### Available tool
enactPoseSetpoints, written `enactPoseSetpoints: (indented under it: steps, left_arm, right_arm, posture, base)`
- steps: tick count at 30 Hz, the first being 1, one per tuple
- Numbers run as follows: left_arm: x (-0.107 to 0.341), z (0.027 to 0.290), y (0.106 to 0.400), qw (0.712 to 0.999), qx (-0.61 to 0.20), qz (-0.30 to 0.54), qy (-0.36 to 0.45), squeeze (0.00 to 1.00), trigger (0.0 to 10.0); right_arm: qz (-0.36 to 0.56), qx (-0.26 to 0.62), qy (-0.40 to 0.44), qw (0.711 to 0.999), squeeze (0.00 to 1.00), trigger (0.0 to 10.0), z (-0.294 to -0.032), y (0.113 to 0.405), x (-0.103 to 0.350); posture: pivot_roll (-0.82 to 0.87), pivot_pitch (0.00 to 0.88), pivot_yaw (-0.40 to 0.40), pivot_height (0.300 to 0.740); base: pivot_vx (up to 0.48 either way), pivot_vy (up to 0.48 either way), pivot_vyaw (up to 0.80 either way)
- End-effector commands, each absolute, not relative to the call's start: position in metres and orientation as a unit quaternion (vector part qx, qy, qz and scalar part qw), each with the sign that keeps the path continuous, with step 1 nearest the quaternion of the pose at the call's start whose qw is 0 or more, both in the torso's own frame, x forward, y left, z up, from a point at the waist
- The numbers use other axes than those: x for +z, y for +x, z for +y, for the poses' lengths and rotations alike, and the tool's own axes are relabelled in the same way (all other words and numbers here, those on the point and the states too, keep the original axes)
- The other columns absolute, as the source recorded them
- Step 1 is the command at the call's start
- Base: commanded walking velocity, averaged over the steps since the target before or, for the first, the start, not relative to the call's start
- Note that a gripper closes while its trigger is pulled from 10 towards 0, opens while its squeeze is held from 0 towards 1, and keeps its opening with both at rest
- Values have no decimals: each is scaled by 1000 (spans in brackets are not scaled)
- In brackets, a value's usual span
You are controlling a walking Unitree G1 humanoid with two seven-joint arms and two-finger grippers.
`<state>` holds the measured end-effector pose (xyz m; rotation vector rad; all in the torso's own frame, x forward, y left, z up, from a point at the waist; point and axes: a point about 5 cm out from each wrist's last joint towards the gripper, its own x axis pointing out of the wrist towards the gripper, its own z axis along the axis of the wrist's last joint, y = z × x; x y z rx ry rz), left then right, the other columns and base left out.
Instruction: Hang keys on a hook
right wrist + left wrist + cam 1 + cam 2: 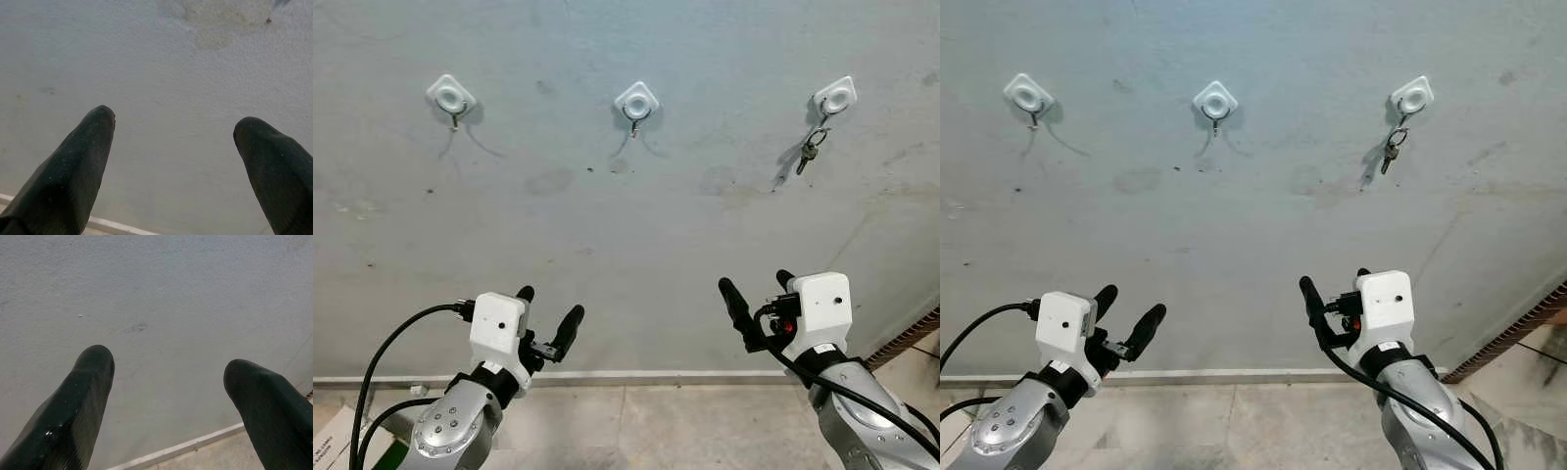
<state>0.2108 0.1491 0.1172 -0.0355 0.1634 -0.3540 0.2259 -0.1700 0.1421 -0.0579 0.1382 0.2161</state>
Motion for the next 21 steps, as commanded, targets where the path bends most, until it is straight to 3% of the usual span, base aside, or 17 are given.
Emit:
enactPoseSetpoints:
  steps: [1,21]
  left_arm:
    - [119,148,209,980,-183,81,-22,0,10000]
    - [118,148,207,978,-188,85,-18,0,10000]
  right_arm:
    - [73,113,-24,991,0,10000,-169,226,141]
    - [78,116,-19,990,0,10000,-166,226,139]
  posture:
    - [-34,83,35,740]
    - [-27,83,35,740]
  base:
    - [0,0,0]
    - [0,0,0]
